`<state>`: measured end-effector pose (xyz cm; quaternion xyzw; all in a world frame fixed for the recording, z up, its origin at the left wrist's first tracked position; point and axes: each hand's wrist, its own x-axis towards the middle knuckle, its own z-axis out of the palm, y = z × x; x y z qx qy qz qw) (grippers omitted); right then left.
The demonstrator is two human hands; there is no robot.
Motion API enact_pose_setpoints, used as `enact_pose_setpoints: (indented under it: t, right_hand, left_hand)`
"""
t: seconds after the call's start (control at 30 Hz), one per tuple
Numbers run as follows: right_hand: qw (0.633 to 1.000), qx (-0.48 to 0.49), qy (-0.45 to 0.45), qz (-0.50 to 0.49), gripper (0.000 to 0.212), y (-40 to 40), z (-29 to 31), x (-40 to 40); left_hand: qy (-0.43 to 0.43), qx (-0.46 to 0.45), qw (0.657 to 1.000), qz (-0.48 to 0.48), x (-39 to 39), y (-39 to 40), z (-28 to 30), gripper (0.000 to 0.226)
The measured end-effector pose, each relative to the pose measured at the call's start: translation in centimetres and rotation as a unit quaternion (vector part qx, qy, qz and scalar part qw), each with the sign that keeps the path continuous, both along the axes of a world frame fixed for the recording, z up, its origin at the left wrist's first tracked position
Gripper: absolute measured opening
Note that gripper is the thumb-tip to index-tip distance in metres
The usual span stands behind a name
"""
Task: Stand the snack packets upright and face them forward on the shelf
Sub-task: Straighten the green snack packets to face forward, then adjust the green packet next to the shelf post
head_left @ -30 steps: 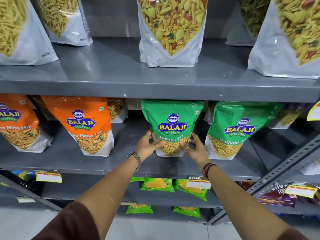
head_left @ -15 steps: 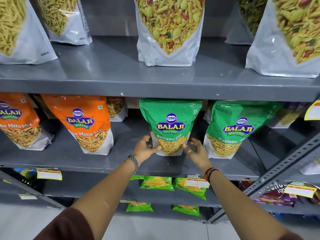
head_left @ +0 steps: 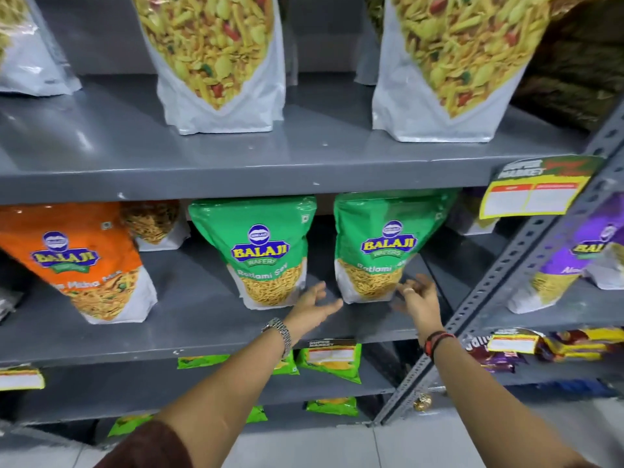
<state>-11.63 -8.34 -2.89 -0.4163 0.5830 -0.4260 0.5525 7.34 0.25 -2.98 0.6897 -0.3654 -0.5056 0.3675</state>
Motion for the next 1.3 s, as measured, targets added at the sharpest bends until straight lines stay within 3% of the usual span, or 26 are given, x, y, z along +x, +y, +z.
enact_pose_setpoints:
  t: [0.07,0.13,0.27,0.43,0.93,1.3]
  right_hand:
    - [0.998,0.019,-0.051,0.03,0.047,-1.1,1.2,-0.1]
    - [0.996,0.027,-0.057,0.06,0.047,-1.5,1.9,0.1]
    - [0.997,0.022,-0.035,0.07,0.052,-1.6,2.0,-0.1]
    - [0.998,0.005,-0.043,0.056,0.061,-2.0,1.7,-0.8]
    - [0.999,-0.003,0.013,0.043,0.055,-2.9,2.0,-3.4]
    - [0.998,0.0,0.027,0.053,0.058,-2.9,2.0,-3.7]
  left_hand:
    - [-0.032,-0.023,0.999,0.015,-1.2,-2.1,0.8,0.088]
    - [-0.03,-0.033,0.999,0.032,-2.0,-3.5,1.0,0.093]
    - [-0.056,-0.009,0.998,0.015,-3.2,-4.9,0.4,0.086]
    - [-0.01,-0.005,1.0,0.009,-3.8,-5.6,0.3,0.08]
    - [0.0,-0.013,0.999,-0.042,-6.1,-7.3,0.8,0.093]
    - [-0.031,-0.014,0.998,-0.052,-6.5,-7.5,0.7,0.083]
